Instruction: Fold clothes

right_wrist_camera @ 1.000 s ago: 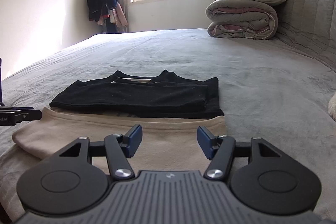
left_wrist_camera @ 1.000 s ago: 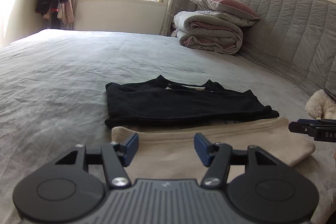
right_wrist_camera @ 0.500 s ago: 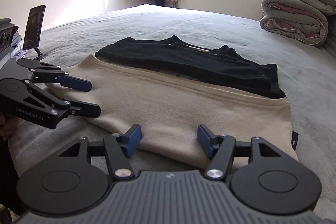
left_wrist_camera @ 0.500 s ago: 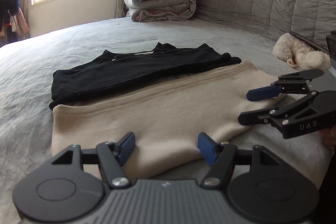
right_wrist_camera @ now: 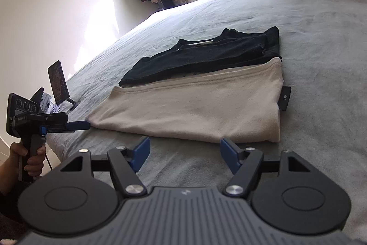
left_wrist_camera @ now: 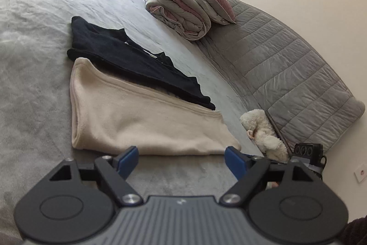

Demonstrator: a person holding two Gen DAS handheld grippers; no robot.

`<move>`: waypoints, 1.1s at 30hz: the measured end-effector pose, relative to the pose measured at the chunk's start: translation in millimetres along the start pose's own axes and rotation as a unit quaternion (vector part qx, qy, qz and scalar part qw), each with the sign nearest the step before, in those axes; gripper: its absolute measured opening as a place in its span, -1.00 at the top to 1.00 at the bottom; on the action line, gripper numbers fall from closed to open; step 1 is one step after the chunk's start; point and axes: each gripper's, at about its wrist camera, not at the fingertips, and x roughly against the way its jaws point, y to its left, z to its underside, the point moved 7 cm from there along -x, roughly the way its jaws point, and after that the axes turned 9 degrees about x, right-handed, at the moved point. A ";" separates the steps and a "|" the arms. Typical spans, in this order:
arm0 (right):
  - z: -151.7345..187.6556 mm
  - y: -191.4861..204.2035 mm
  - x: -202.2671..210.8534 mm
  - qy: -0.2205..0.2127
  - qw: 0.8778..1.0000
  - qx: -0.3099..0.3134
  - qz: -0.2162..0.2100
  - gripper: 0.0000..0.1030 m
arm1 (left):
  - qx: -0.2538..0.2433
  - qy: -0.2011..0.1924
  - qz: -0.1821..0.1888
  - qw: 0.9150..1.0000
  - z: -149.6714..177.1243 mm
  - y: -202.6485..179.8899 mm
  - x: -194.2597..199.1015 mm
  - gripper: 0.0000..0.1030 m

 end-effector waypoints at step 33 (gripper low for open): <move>-0.2 -91.6 23.6 -0.069 0.925 -0.370 -0.054 0.76 | 0.278 -0.128 0.043 0.951 -37.3 46.6 6.0 0.85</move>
